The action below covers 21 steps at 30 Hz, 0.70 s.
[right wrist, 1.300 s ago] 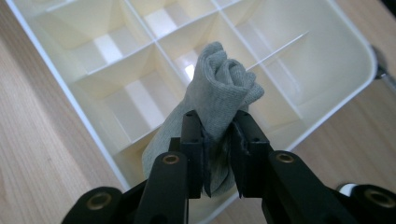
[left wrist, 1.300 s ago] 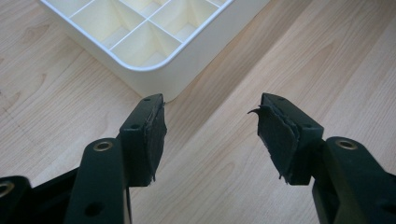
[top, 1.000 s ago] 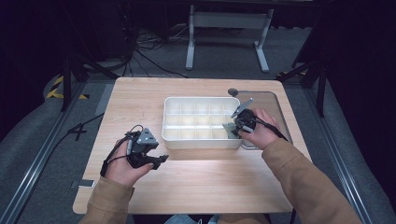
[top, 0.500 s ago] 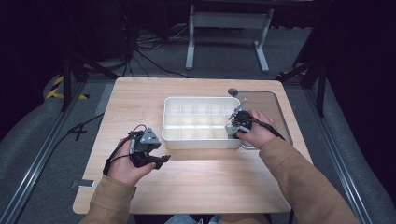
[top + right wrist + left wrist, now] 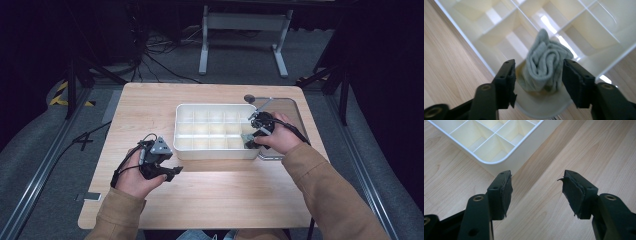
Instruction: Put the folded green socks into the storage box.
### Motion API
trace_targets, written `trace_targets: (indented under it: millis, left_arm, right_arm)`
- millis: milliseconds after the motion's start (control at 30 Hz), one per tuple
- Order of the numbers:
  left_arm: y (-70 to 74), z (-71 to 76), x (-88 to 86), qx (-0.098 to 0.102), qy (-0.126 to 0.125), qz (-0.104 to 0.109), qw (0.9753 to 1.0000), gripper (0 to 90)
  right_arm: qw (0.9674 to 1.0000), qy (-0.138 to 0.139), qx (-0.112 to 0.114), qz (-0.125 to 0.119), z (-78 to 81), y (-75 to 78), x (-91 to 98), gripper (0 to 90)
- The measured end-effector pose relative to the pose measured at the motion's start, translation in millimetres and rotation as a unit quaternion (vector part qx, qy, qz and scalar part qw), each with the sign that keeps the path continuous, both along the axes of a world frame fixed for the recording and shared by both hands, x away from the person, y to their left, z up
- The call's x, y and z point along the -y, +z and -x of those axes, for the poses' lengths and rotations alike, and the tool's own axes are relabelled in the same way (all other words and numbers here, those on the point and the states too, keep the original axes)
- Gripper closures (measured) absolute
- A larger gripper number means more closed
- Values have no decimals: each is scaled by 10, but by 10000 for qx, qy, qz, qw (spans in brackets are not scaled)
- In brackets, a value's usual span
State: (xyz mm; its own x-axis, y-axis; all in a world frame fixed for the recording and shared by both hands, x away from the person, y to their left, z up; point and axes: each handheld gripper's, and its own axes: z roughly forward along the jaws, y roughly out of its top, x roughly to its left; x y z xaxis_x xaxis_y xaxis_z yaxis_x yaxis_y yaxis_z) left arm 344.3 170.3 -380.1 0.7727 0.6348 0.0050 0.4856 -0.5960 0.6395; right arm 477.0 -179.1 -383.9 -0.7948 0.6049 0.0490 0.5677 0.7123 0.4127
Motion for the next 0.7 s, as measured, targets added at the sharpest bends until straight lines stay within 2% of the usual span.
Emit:
trace_targets:
  millis: [133,200,233,267,300,433,467,567,600,700]
  left_arm:
    - [-6,1,1,-15,-12,-6,10000,411]
    - [-7,1,-5,-28,8,17,10000,410]
    - [-7,1,-5,-28,8,17,10000,409]
    - [-6,-1,-14,-19,15,10,10000,409]
    - [-5,0,-20,-28,21,10,10000,409]
    - [-10,1,-22,-23,24,37,10000,407]
    - [-9,5,-18,-40,34,39,10000,407]
    - [-8,10,-15,-32,26,39,10000,406]
    - [-8,12,-15,-32,34,40,10000,406]
    - [-10,8,-19,-9,17,12,10000,406]
  right_arm:
    - [9997,-98,210,97,-56,-32,-76,427]
    - [9996,-132,213,129,-87,-50,-99,628]
    - [9996,-143,132,190,-99,-43,-103,691]
    - [9996,-143,132,190,-99,-43,-103,691]
    - [9996,-136,95,228,-103,-40,-105,730]
    - [9990,-165,13,425,-103,-70,-116,762]
    - [9984,-184,-20,543,-109,-93,-127,766]
    - [9966,-201,-171,786,-129,-223,-167,771]
    - [9964,-234,-236,780,-140,-271,-186,773]
    - [9952,-282,-285,894,-160,-284,-229,773]
